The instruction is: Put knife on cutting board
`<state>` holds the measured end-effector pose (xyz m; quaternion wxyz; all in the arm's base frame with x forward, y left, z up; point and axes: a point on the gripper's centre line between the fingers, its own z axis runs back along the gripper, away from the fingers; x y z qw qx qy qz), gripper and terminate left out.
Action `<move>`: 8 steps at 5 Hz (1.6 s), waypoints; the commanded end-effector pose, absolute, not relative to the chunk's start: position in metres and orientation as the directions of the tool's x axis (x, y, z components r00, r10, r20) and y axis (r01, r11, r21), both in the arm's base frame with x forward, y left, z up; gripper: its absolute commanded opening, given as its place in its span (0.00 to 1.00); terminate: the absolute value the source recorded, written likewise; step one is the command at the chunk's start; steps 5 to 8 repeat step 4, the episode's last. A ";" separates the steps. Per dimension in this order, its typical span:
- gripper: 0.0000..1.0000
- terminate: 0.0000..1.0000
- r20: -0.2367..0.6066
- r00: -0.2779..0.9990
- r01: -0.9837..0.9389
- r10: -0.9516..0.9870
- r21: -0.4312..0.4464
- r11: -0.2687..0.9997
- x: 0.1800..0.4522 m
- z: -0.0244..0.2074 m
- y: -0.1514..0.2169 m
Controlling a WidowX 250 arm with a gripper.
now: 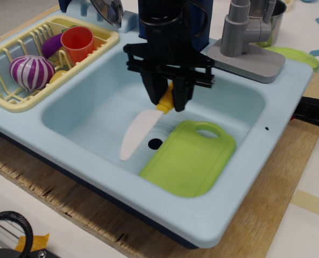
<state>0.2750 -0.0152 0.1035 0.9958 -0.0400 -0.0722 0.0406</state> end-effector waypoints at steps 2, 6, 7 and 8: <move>1.00 0.00 0.180 0.981 -0.031 0.066 -0.193 0.981 0.282 0.101 -0.046; 1.00 1.00 0.145 0.984 -0.068 0.101 -0.217 0.974 0.277 0.095 -0.042; 1.00 1.00 0.145 0.984 -0.068 0.101 -0.217 0.974 0.277 0.095 -0.042; 1.00 1.00 0.145 0.984 -0.068 0.101 -0.217 0.974 0.277 0.095 -0.042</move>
